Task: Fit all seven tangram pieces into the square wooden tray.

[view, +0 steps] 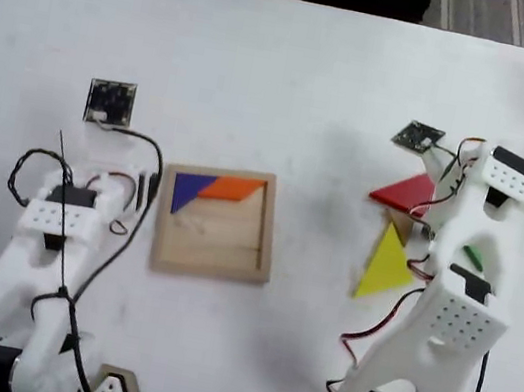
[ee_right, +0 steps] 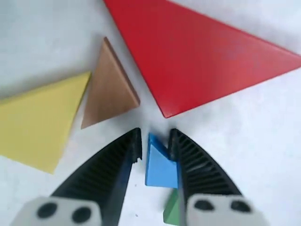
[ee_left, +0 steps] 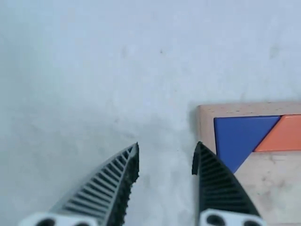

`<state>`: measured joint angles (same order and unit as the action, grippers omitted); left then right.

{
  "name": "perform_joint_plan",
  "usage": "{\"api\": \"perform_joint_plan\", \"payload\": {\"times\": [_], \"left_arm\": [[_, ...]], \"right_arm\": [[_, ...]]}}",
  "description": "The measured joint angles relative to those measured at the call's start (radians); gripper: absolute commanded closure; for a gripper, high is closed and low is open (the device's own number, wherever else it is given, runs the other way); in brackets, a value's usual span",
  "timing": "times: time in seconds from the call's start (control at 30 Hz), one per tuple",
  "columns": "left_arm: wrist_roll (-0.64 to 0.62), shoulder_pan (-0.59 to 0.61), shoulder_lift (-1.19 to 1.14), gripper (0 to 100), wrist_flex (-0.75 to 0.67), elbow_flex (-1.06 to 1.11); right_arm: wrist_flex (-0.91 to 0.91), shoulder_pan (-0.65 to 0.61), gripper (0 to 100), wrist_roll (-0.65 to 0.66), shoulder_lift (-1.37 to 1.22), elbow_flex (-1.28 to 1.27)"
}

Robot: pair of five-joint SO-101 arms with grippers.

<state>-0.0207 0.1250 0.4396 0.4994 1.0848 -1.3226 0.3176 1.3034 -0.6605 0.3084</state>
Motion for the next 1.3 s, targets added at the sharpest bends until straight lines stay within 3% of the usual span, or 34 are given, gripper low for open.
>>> {"api": "perform_joint_plan", "payload": {"times": [0.27, 0.47, 0.7, 1.3], "left_arm": [[0.0, 0.0, 0.0, 80, 0.0, 0.0], [0.0, 0.0, 0.0, 80, 0.0, 0.0], [0.0, 0.0, 0.0, 80, 0.0, 0.0], [0.0, 0.0, 0.0, 80, 0.0, 0.0]], "right_arm": [[-0.012, 0.002, 76.5, 0.009, 0.002, -0.002], [-0.138, 0.06, 76.5, 0.15, 0.048, -0.002], [-0.112, 0.118, 76.5, 0.227, 0.037, -0.002], [-0.08, 0.109, 77.0, 0.233, 0.006, 0.0]]}}
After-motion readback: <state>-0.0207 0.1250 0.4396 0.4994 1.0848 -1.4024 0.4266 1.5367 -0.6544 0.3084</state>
